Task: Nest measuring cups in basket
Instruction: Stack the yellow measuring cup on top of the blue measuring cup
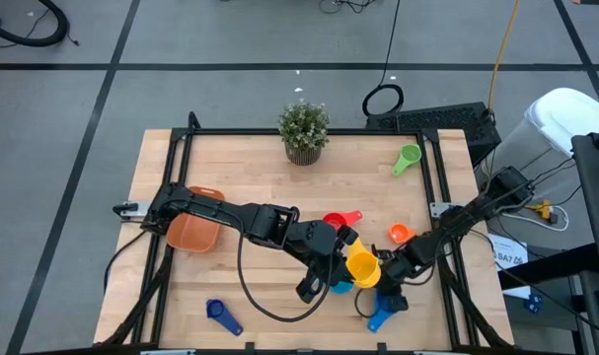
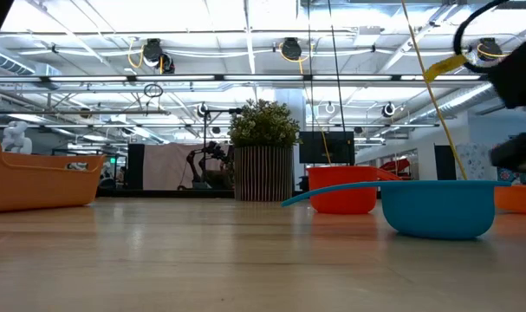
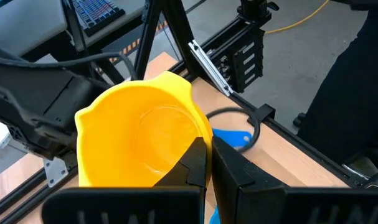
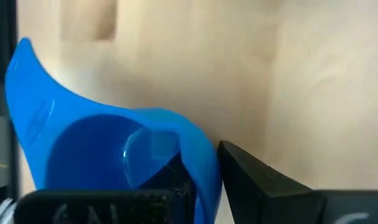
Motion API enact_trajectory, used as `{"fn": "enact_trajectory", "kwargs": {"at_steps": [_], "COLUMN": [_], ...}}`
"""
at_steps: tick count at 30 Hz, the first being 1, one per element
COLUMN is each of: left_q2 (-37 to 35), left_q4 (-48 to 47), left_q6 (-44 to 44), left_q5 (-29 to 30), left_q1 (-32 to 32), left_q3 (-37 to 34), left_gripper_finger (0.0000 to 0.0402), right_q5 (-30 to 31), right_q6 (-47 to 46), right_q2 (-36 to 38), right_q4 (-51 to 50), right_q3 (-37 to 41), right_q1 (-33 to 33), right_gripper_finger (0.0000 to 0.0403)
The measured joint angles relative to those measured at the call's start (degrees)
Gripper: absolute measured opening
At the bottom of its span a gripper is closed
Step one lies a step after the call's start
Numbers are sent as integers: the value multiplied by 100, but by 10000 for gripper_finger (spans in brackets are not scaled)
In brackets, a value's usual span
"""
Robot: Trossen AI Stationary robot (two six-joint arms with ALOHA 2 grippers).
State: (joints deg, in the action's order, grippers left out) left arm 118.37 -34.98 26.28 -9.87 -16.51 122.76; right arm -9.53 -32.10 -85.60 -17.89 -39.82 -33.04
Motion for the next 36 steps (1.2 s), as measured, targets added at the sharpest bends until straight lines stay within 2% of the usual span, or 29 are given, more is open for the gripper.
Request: {"fn": "enact_trajectory", "kwargs": {"at_steps": [6, 13, 19, 28, 36], "left_q2": [0, 0, -2, -4, -4], "left_q4": [-92, -236, -245, -277, -522], "left_q6": [-44, -107, -107, -148, -296], "left_q5": [2, 46, 94, 209, 303], "left_q1": [15, 26, 26, 37, 63], "left_q3": [0, 0, 0, 4, 4], "left_gripper_finger": [7, 7, 7, 7, 7], "right_q5": [474, 758, 694, 1122, 1136], "right_q6": [651, 1087, 1204, 1233, 1263], "right_q2": [201, 628, 976, 2221, 3329], "right_q4": [-20, 6, -181, -1123, -1521], "right_q3": [13, 5, 3, -1, -12], "right_q1": [376, 759, 899, 988, 973], "right_gripper_finger": [75, 142, 185, 186, 185]}}
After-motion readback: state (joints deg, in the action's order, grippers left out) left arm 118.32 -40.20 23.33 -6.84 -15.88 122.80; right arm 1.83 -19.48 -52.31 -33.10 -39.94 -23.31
